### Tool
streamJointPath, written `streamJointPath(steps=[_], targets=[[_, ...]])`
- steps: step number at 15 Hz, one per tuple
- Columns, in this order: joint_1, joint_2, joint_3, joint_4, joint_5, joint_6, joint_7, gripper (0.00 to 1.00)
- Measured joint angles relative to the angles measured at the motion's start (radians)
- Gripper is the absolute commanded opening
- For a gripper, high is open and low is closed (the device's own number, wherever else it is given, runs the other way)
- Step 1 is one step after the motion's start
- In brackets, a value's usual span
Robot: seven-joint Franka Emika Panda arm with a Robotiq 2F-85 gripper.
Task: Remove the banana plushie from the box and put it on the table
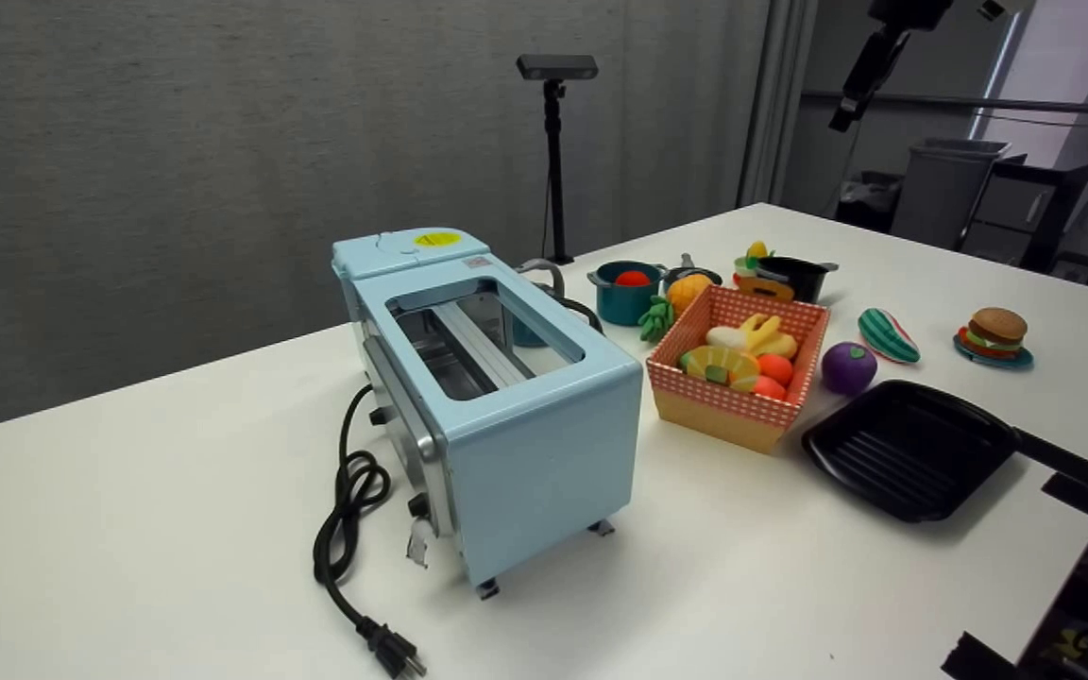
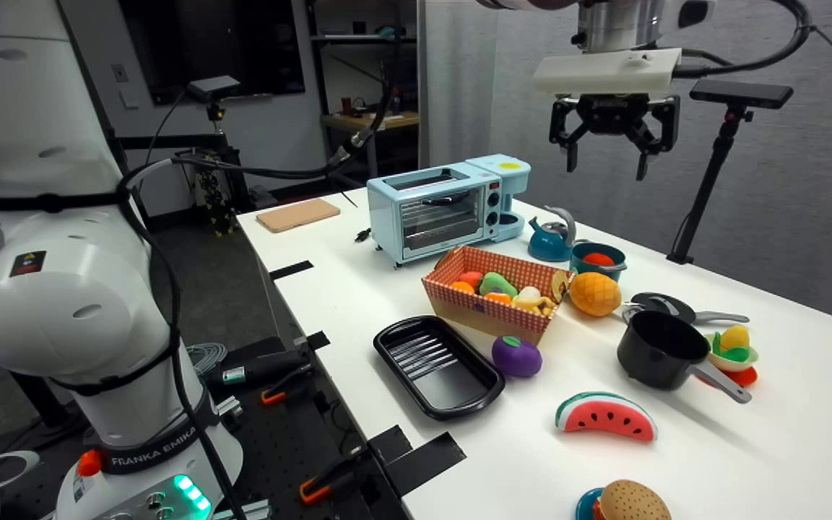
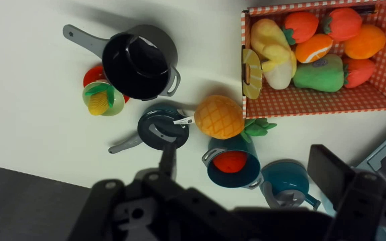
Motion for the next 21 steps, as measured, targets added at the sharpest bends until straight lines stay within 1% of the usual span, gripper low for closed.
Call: streamJointPath(steps=[5, 9, 11, 14, 18, 21], targets=[[-0.019, 0.023, 0.032, 0.016, -0.007, 0.016, 0.000, 0.99], [-0.022, 0.018, 0.044, -0.017, -0.007, 0.049, 0.000, 0.98], [-0.022, 0.006, 0.048, -0.064, -0.008, 0.087, 0.000, 0.96], [-0.022, -0.022, 0.054, -0.166, -0.012, 0.153, 0.000, 0.92], [-0.022, -0.065, 0.058, -0.313, -0.046, 0.242, 0.008, 0.93], [-0.022, -0.092, 0.063, -0.402, -0.077, 0.293, 0.019, 0.92]])
